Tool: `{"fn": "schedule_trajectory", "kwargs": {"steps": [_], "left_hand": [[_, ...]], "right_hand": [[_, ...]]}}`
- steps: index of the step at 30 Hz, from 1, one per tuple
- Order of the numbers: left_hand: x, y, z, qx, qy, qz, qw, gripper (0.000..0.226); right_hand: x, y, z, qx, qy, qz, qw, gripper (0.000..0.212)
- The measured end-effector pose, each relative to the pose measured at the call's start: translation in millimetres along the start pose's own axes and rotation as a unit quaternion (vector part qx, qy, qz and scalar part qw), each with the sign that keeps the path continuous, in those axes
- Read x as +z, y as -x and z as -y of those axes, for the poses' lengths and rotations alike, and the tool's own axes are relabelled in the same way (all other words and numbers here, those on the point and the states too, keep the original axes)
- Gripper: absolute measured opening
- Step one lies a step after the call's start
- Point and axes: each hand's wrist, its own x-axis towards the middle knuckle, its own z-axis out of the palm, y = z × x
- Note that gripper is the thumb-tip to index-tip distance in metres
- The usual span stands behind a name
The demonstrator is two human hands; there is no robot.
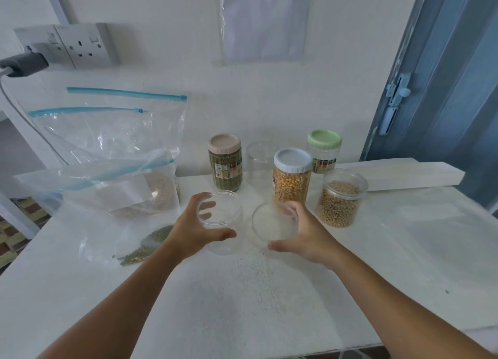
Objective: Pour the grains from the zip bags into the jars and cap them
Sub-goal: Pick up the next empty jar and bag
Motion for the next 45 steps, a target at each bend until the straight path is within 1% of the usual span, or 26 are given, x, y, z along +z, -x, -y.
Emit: {"fn": "schedule_trajectory", "kwargs": {"steps": [3,5,7,8,10,12,13,16,25,27,30,32,34,36,38,40,41,43,45], "left_hand": [[-2,0,2,-0.001,0.002,-0.001,1.0,0.125],[-2,-1,2,-0.004,0.004,0.003,1.0,0.124],[-3,-2,2,-0.011,0.007,0.013,1.0,0.125],[-4,-2,2,-0.014,0.008,0.018,1.0,0.125],[-5,-2,1,-0.018,0.011,0.024,0.999,0.124],[-5,-1,0,-0.02,0.015,0.025,0.999,0.119],[-4,-1,0,-0.018,0.015,0.024,0.999,0.118],[-5,3,1,-0.006,0.015,0.025,1.0,0.115],[-21,22,11,-0.029,0.003,0.019,0.999,0.116],[-22,24,5,-0.037,-0.013,0.028,0.999,0.119],[-37,35,-5,-0.063,-0.035,0.053,0.996,0.132],[-56,50,-11,-0.072,-0.03,0.053,0.996,0.132],[-79,67,-21,-0.069,-0.037,0.027,0.997,0.119],[-102,84,-35,-0.05,-0.053,-0.029,0.997,0.089],[-125,96,-47,-0.012,-0.081,-0.117,0.99,0.055],[-144,102,-51,0.029,-0.102,-0.231,0.967,0.028],[-153,103,-47,0.038,-0.104,-0.288,0.951,0.019],[-168,102,-37,0.032,-0.1,-0.367,0.924,0.011],[-182,96,-25,-0.005,-0.072,-0.383,0.921,0.012]], "right_hand": [[5,3,-10,0.037,0.151,0.028,0.988,0.127],[8,2,-10,0.046,0.207,0.047,0.976,0.133],[10,0,-3,0.019,0.236,0.033,0.971,0.128],[11,-2,4,-0.006,0.22,0.021,0.975,0.121],[14,-8,22,-0.051,0.124,0.016,0.991,0.108],[19,-17,43,-0.076,0.049,0.036,0.995,0.105],[22,-22,53,-0.086,0.043,0.053,0.994,0.106],[36,-32,73,-0.114,0.078,0.092,0.986,0.109],[54,-34,80,-0.13,0.043,0.118,0.984,0.103],[52,-35,83,-0.129,0.049,0.122,0.983,0.103],[46,-37,89,-0.13,0.084,0.14,0.978,0.106],[41,-39,97,-0.129,0.089,0.152,0.976,0.107],[39,-41,110,-0.143,0.061,0.13,0.979,0.098],[42,-46,128,-0.179,0.05,0.084,0.979,0.079],[50,-51,150,-0.213,0.044,0.061,0.974,0.064],[63,-59,173,-0.242,0.046,0.054,0.968,0.054],[70,-62,185,-0.251,0.041,0.056,0.966,0.049],[83,-68,205,-0.252,0.022,0.065,0.965,0.041],[93,-74,221,-0.232,-0.006,0.081,0.969,0.034]]}}
